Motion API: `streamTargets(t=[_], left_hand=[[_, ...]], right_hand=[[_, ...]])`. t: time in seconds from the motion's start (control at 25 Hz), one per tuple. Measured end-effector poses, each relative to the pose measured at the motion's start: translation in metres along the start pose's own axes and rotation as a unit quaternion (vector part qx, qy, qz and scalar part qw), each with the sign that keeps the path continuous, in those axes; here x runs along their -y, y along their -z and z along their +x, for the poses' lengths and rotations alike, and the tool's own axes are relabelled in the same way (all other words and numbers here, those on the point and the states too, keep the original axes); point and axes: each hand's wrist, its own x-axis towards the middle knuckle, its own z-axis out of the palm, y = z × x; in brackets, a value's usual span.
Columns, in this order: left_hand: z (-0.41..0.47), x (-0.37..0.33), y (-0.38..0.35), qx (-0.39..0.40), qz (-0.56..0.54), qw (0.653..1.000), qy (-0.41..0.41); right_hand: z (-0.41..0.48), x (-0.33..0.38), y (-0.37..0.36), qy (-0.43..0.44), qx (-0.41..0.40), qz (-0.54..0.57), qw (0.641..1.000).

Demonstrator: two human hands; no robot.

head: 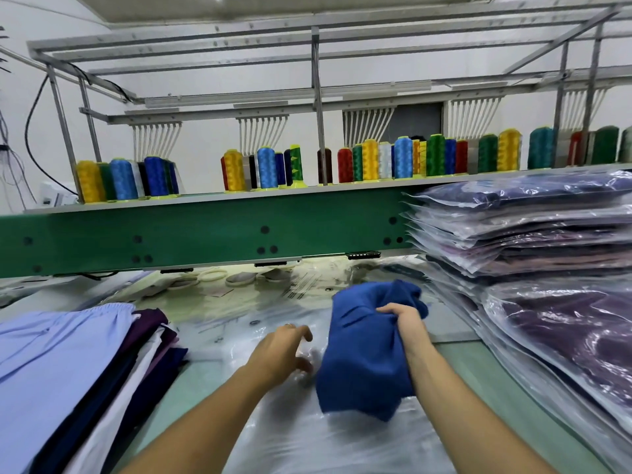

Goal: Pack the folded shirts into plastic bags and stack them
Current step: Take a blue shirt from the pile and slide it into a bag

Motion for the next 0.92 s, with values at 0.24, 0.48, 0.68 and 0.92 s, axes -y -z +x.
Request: streamTargets(t=[0.24,0.48,0.68,0.92], left_hand=[[0.009,-0.009,0.02,0.015,-0.297,0.954,0.035],[0.009,-0.001,0.028,-0.02,-0.545,0.827,0.141],[0.006,0.001,0.047,-0.072,-0.617,0.776,0.109],[0.0,-0.039,0.091,-0.07,-0.439,0.892,-0.081]], right_hand=[[-0.008,-0.014,-0.022,0.165,0.227,-0.249,0.927],[-0.02,-0.027,-0.043,0.27,0.278,-0.454,0.802],[-0.024,-0.034,-0.054,0.286,0.289,-0.595,0.694],[-0.023,-0.052,-0.08,0.265,0.295,-0.739,0.546]])
